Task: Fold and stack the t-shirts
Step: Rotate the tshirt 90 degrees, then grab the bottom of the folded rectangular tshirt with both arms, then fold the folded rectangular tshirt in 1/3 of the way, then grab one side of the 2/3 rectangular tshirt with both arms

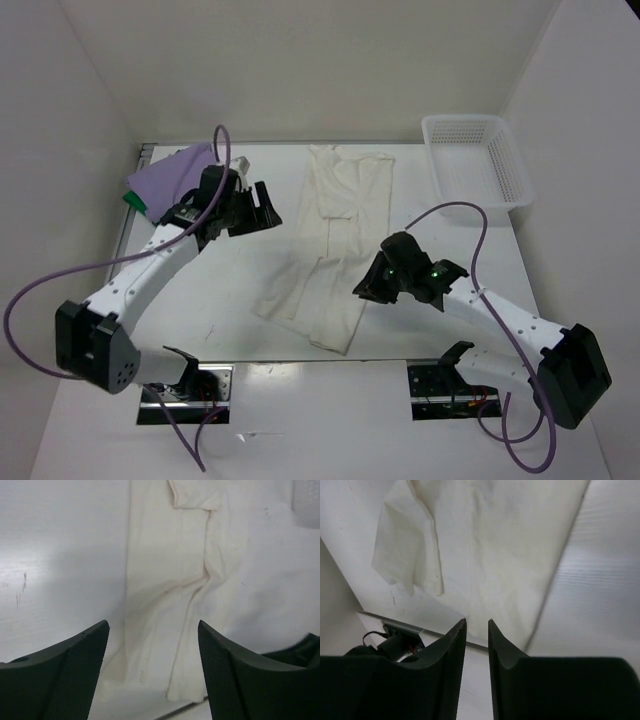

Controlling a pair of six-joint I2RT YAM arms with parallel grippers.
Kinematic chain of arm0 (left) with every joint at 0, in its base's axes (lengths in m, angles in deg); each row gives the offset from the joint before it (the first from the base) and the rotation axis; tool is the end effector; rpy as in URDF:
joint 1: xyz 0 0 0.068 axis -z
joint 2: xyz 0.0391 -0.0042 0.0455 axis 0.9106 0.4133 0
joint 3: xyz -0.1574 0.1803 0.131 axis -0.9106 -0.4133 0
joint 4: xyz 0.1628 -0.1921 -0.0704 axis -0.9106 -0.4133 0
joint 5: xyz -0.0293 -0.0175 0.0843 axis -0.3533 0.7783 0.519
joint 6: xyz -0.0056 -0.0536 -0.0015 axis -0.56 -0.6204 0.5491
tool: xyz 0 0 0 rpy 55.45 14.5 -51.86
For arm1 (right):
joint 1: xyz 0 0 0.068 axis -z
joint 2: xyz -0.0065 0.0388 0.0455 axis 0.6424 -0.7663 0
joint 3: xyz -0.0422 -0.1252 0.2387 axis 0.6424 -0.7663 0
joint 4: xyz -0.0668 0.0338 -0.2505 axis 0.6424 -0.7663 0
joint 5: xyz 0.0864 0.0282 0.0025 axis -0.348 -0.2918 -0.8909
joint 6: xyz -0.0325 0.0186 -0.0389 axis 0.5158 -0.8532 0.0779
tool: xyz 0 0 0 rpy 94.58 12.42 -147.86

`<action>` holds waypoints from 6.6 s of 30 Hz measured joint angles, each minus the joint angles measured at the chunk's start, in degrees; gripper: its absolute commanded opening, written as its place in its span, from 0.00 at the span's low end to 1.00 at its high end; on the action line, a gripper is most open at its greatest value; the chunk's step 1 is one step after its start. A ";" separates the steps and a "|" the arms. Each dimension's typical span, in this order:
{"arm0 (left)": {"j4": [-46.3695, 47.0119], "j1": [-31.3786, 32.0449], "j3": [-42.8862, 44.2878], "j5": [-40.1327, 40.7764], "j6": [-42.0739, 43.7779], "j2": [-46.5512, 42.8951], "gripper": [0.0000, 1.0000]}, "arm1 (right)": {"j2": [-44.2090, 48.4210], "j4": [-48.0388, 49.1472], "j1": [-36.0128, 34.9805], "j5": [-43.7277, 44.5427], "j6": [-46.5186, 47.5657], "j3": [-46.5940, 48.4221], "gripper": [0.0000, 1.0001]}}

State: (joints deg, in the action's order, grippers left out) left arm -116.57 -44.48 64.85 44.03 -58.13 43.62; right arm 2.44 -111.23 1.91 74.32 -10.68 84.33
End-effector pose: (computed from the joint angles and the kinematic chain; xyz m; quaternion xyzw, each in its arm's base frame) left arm 0.2631 -0.1056 0.3233 -0.1014 0.8867 -0.2593 0.3691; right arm 0.1661 0.1346 0.2180 0.1756 0.9265 0.2825 0.1762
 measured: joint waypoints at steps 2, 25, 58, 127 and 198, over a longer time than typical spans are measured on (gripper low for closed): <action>2.25 -1.29 2.14 0.63 1.07 5.66 0.80 | 0.90 -0.68 1.77 -0.22 1.42 -0.02 0.33; 10.27 -5.66 77.64 -6.01 0.39 84.02 0.25 | -2.95 1.25 4.74 -5.90 9.01 1.36 0.38; 25.99 -17.11 0.74 -9.29 -7.82 32.22 0.59 | -8.09 5.03 8.39 -8.26 10.08 -7.26 0.40; -0.22 3.39 -48.72 -15.06 -28.61 -42.91 0.00 | 13.35 8.76 -0.96 -11.34 -4.26 -20.35 0.00; 25.42 -3.43 -23.28 -4.96 -16.65 7.72 0.58 | -42.07 5.60 18.49 -9.77 28.76 36.72 0.31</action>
State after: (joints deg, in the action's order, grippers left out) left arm -91.15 -47.91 41.57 39.07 -74.78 51.33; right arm -39.63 -105.63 20.40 64.55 18.08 121.05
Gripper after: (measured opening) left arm 0.574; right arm 0.225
